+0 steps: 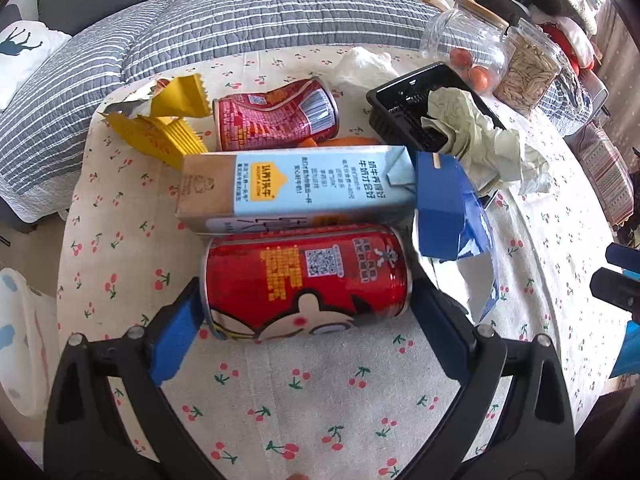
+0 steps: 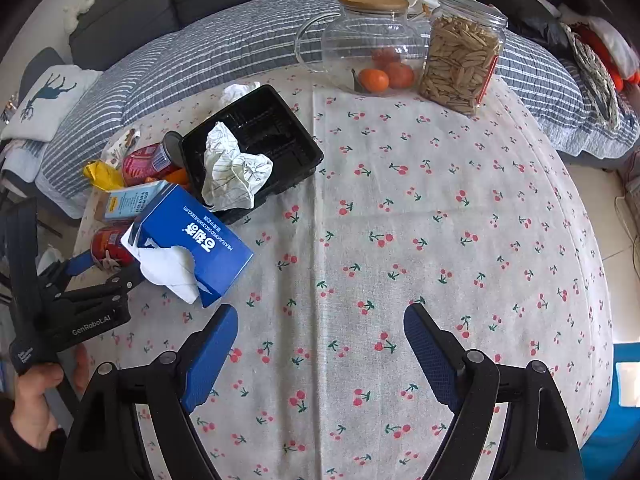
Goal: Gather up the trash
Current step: 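Reach the left tool to the red can and grasp it, then lift the red can with the left tool while the right tool grasps the blue tissue box, then drop the red can into the bin with the left tool while the right tool drops the tissue box in, then return both tools to the table and reach the left tool to the milk carton, then grasp the milk carton with the left tool while the right tool grasps the crumpled tissue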
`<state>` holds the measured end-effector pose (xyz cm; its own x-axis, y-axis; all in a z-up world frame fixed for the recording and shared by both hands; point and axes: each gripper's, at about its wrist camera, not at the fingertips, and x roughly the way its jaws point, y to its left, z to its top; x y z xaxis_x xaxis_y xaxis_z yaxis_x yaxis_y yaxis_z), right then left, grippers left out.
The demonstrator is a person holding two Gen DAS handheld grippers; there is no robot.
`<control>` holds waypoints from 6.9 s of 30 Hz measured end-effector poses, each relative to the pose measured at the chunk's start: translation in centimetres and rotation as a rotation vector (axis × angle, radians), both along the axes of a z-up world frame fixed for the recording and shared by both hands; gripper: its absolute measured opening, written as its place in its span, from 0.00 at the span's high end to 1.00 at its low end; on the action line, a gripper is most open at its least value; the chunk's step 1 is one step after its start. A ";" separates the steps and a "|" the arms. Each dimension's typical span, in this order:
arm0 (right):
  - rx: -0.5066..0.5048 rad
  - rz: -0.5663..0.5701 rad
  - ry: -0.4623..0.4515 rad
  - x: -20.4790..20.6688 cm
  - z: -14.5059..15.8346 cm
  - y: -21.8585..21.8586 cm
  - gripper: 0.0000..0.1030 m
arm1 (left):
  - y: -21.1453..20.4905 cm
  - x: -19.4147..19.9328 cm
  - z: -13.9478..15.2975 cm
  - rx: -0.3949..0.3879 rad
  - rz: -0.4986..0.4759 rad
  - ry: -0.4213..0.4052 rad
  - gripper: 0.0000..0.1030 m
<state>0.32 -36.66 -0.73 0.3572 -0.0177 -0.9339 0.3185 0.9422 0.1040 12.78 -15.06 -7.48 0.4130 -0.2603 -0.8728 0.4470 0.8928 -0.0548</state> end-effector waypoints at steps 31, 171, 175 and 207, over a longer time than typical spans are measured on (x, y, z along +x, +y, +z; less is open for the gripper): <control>-0.093 0.367 0.074 8.5 -6.5 9.3 0.16 | 12.7 -2.3 3.8 -0.045 0.179 0.081 0.15; 0.047 0.019 -0.072 3.7 2.0 -1.8 0.17 | -4.2 5.2 3.5 0.225 -0.275 -0.008 0.04; 0.050 -0.003 -0.064 3.5 1.9 -3.1 0.17 | -6.0 4.8 1.5 0.341 -0.361 0.031 0.09; 0.127 0.090 -0.101 11.2 -0.9 2.0 0.33 | 7.5 0.4 3.8 -0.152 0.129 0.186 0.61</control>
<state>11.56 -34.63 -1.62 0.4443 0.1341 -0.8858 0.2150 0.9439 0.2508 13.14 -7.53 -3.67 0.2872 -0.3497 -0.8918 0.2994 0.9171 -0.2632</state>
